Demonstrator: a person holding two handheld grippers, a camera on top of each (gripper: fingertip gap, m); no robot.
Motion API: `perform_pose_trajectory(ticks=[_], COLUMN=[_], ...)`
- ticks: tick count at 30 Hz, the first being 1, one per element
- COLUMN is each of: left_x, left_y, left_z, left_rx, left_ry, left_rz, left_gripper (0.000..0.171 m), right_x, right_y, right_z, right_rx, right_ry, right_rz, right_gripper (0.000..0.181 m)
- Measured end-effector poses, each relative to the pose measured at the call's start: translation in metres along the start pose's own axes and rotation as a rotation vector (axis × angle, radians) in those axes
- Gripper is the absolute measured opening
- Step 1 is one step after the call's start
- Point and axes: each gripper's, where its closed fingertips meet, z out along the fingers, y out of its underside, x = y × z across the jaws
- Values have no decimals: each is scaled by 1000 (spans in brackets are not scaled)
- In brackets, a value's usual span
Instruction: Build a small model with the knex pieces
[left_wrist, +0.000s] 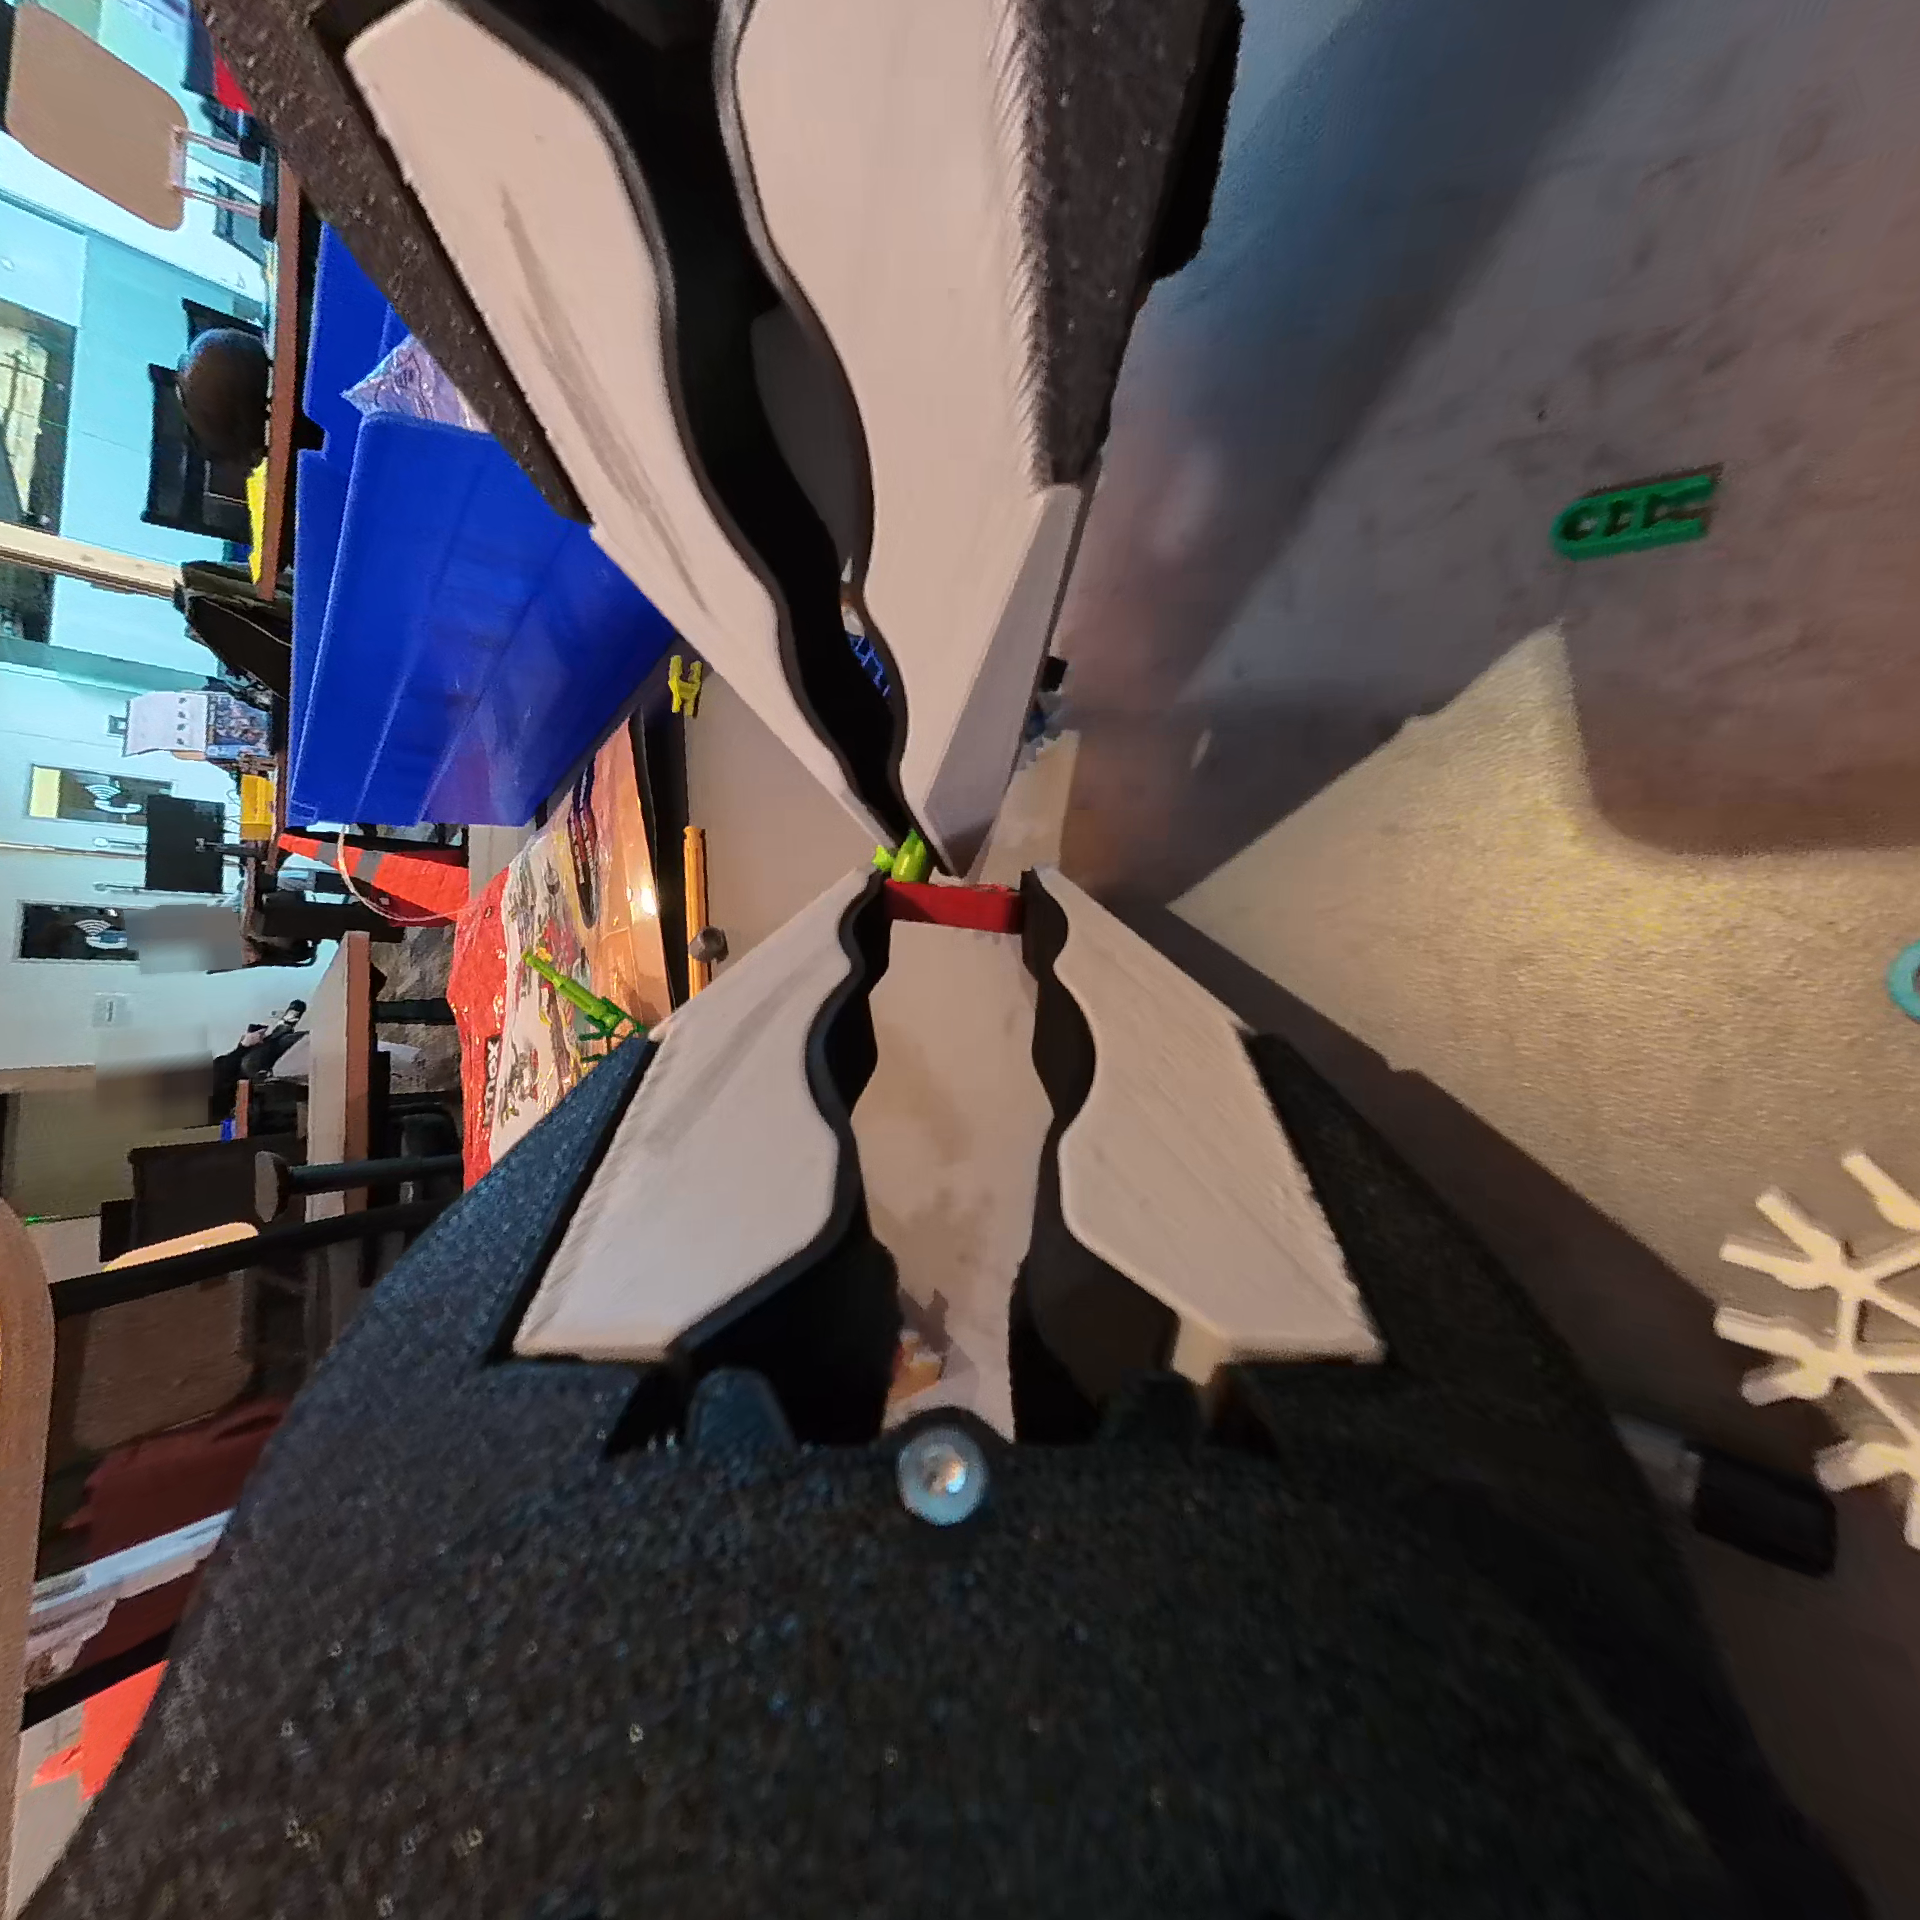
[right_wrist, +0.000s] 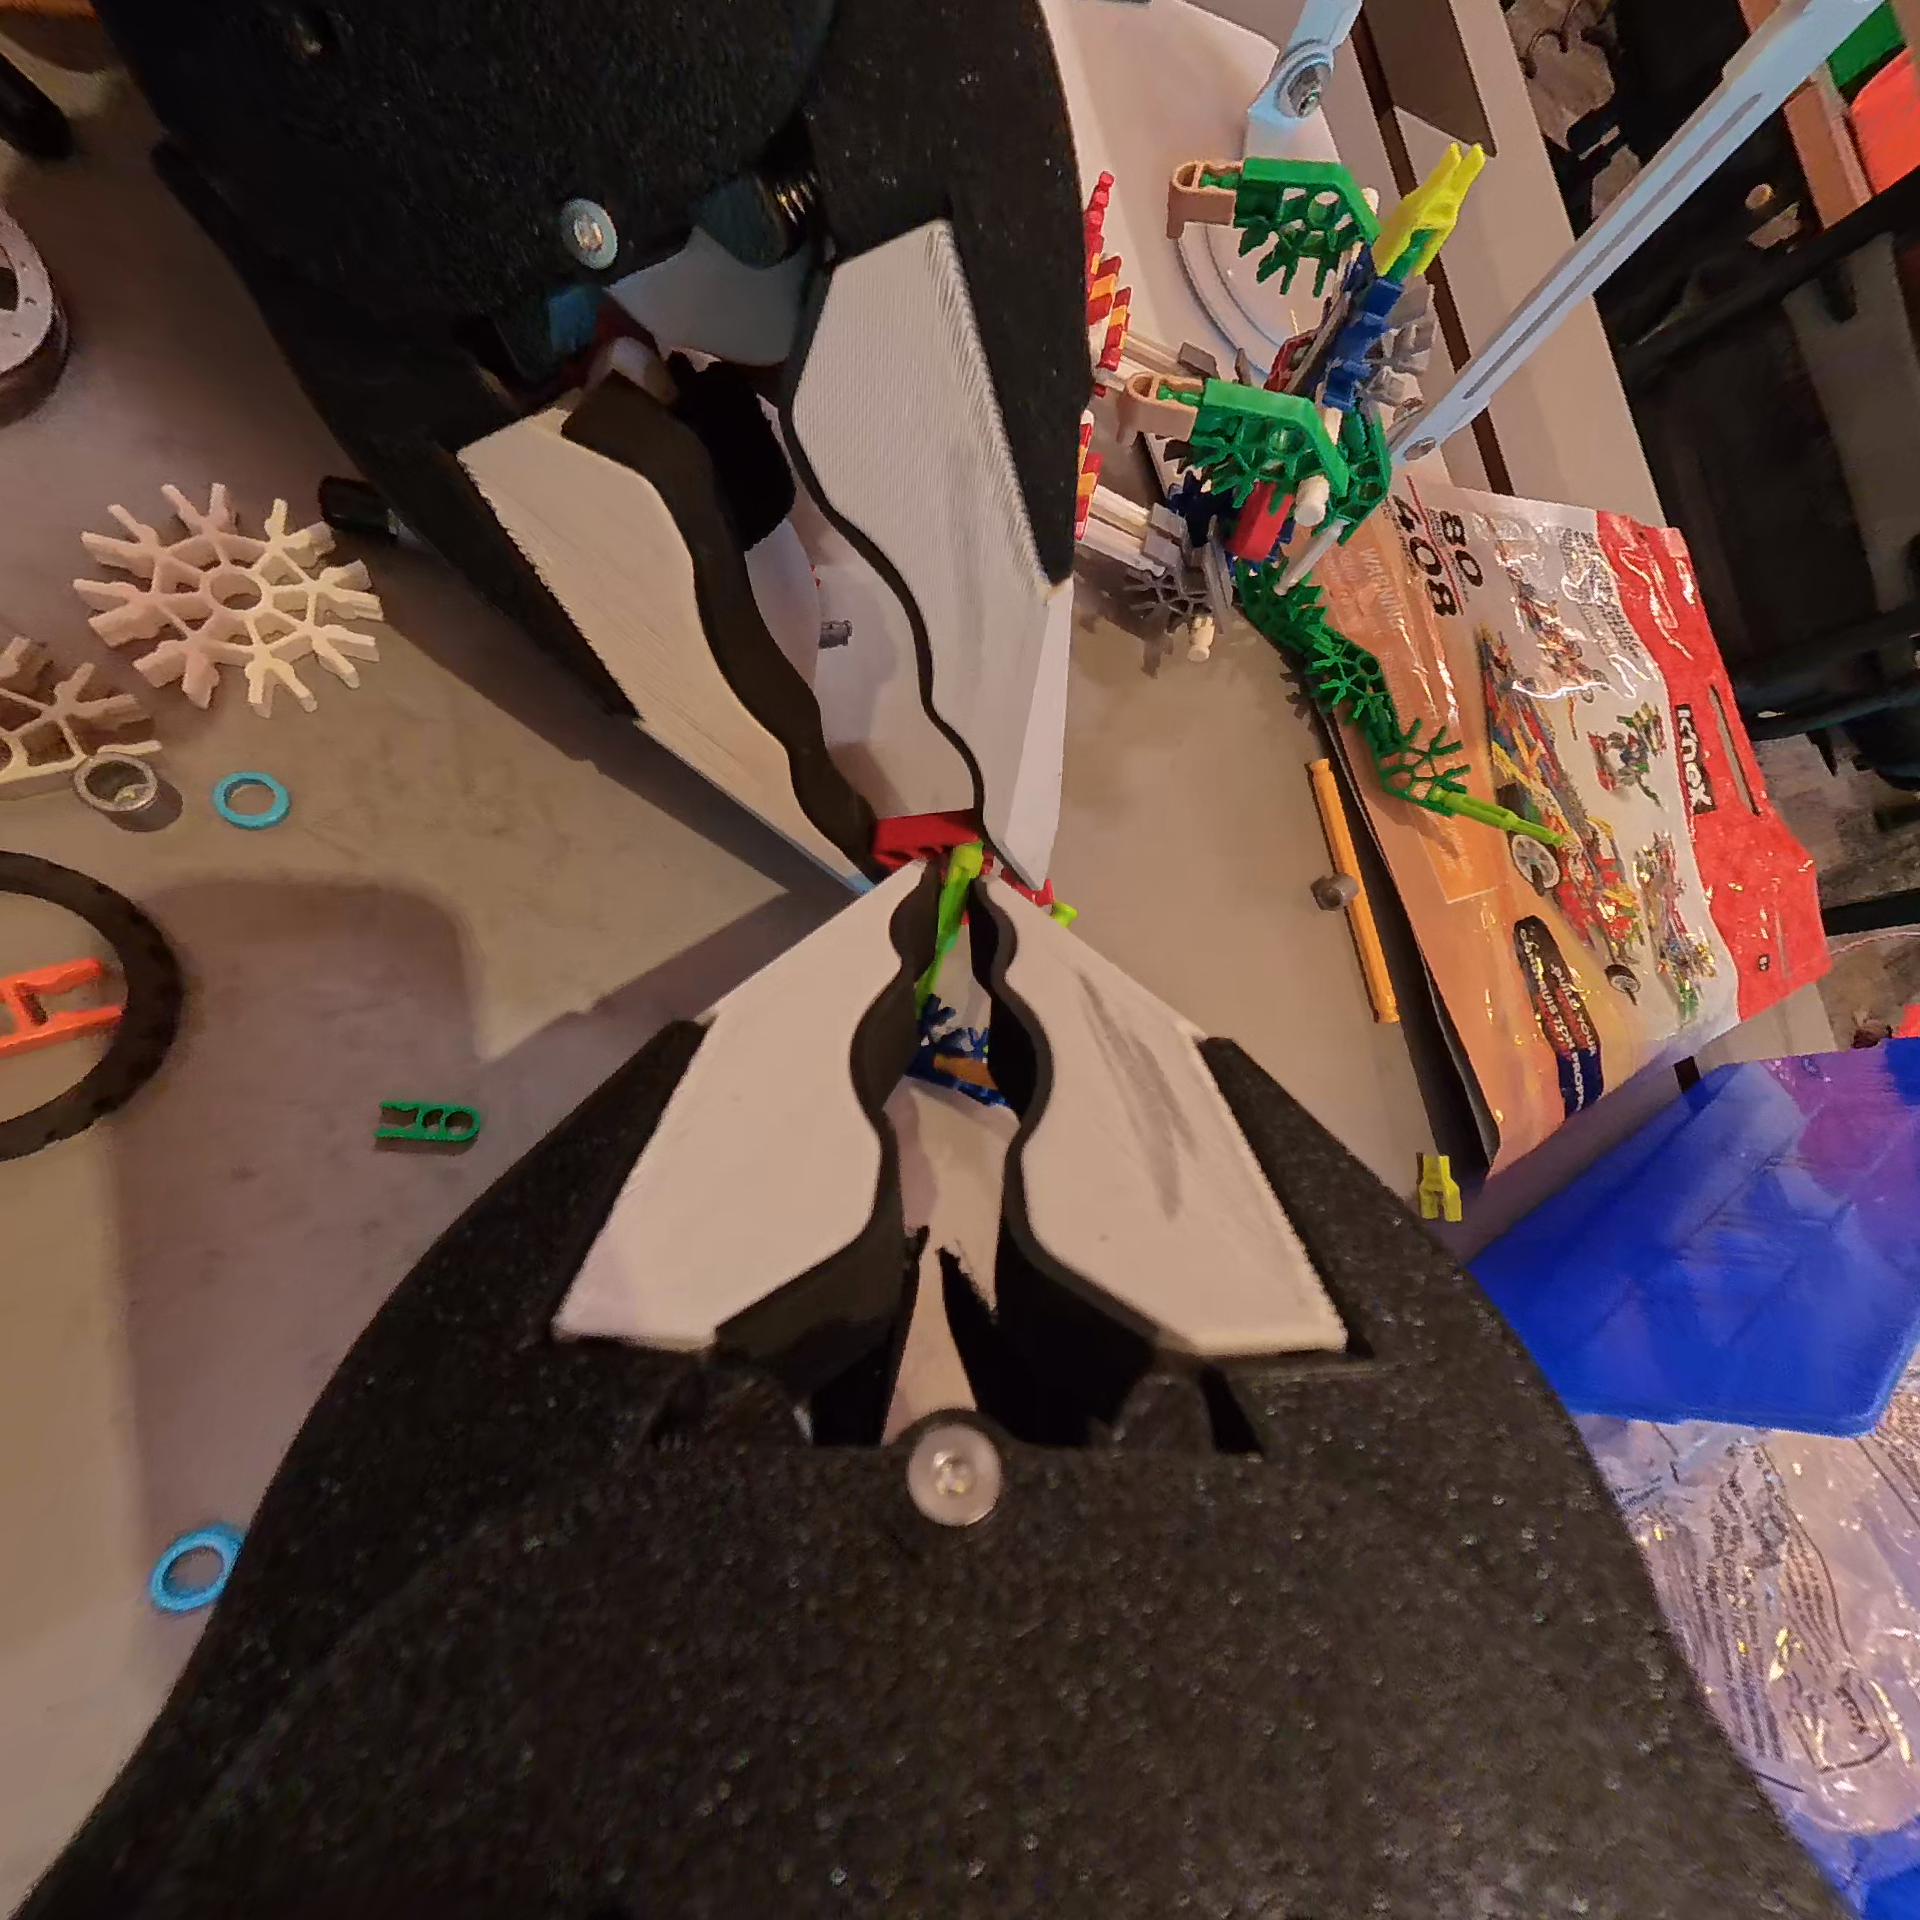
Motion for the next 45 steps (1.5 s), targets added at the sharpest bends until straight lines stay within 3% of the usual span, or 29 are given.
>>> perform_pose_trajectory(ticks=[10, 21, 45], left_x=[-5, -8, 9], left_y=[-1, -6, -11], left_z=[1, 0, 1], left_rx=[7, 36, -2], left_ry=[-14, -15, 80], left_rz=[-42, -99, 20], left_gripper=[23, 23, 23], right_x=[7, 11, -9], right_y=[-1, 2, 7], right_z=[-3, -2, -6], right_rx=[16, -8, -89], right_ry=[30, 67, 8], right_rz=[21, -8, -135], right_gripper=[10, 4, 3])
